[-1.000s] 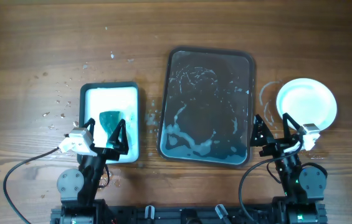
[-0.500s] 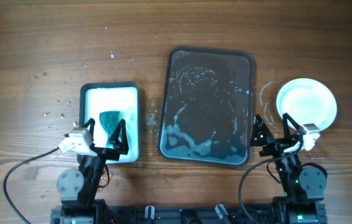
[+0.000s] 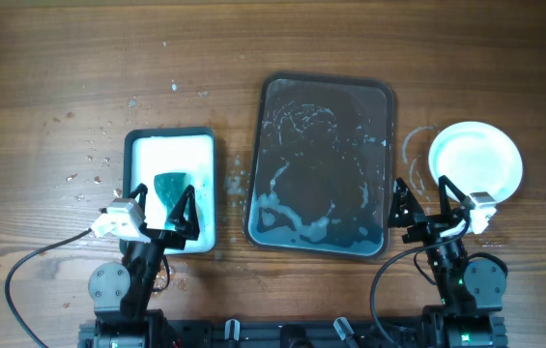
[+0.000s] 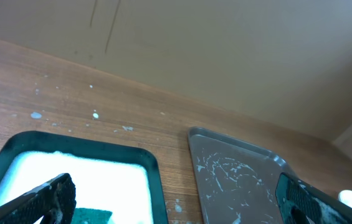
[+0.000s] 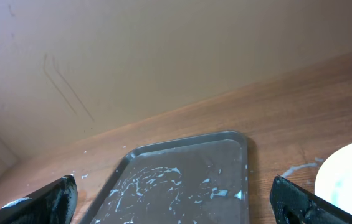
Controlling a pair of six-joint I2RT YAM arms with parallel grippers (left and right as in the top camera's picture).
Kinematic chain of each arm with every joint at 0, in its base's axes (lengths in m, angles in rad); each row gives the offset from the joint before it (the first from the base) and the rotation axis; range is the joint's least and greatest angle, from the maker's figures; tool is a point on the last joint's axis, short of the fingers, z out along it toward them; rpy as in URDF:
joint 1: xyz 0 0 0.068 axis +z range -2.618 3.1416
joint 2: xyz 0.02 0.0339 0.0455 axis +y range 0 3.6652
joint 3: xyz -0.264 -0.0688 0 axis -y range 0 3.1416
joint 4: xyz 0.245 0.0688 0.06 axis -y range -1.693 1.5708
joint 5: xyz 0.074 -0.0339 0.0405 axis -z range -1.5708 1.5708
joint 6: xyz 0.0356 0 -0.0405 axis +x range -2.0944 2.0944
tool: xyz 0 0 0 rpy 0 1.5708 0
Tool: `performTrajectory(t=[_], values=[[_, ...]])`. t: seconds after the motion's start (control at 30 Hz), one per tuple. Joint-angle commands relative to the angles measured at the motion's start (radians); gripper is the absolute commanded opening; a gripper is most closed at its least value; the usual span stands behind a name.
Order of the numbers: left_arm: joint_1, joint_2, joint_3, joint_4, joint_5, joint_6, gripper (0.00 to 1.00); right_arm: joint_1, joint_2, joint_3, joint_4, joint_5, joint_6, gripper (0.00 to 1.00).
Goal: Clean dirty plates on tray and stack at the side
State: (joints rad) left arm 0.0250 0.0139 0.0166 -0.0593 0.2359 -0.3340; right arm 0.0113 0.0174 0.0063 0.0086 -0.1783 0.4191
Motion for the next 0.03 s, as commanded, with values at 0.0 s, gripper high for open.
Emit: performTrajectory(t=[0.0], values=[[-0.008, -0.009, -0.011, 0.005, -0.002, 0.010, 1.00, -0.005, -0.007, -0.001, 0.005, 0.010, 0.006, 1.00]])
